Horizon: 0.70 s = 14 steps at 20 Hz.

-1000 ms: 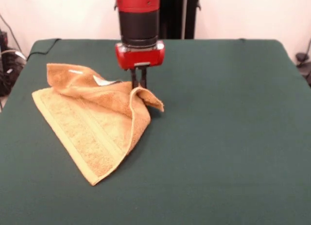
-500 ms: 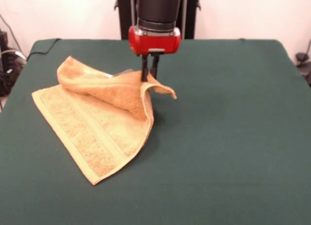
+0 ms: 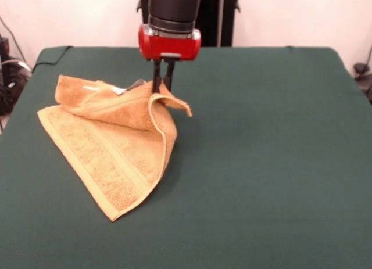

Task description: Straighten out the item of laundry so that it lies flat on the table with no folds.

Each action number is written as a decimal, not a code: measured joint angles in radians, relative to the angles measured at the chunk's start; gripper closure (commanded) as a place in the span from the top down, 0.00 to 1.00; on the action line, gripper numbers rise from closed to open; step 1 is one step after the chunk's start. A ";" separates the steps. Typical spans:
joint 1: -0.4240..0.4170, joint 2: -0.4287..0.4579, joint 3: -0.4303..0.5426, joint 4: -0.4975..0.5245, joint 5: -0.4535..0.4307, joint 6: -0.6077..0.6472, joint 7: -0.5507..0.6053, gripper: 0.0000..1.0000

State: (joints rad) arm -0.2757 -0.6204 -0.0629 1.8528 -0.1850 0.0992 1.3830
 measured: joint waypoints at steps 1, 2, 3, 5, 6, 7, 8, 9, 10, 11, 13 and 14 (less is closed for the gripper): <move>-0.004 0.002 0.000 0.000 0.000 0.000 0.000 0.00; -0.008 0.003 0.000 0.000 0.000 0.000 0.000 0.00; -0.012 0.004 0.000 0.000 0.000 0.000 0.000 0.00; -0.023 0.002 0.000 0.001 0.000 0.001 0.000 0.00; -0.027 0.001 0.000 0.002 0.000 0.001 0.000 0.00; -0.027 -0.005 -0.001 0.002 0.000 0.006 0.000 0.00; -0.026 -0.009 -0.001 0.002 0.000 0.012 0.000 0.00; -0.025 -0.013 -0.001 0.002 0.001 0.018 0.000 0.00; -0.022 -0.026 -0.002 0.002 0.005 0.042 0.000 0.00; -0.019 -0.039 -0.002 0.001 0.008 0.067 0.000 0.00; -0.020 -0.057 -0.002 0.001 0.017 0.100 0.000 0.00; -0.022 -0.062 -0.002 0.001 0.023 0.110 0.000 0.00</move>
State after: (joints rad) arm -0.2978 -0.6824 -0.0651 1.8542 -0.1621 0.2088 1.3830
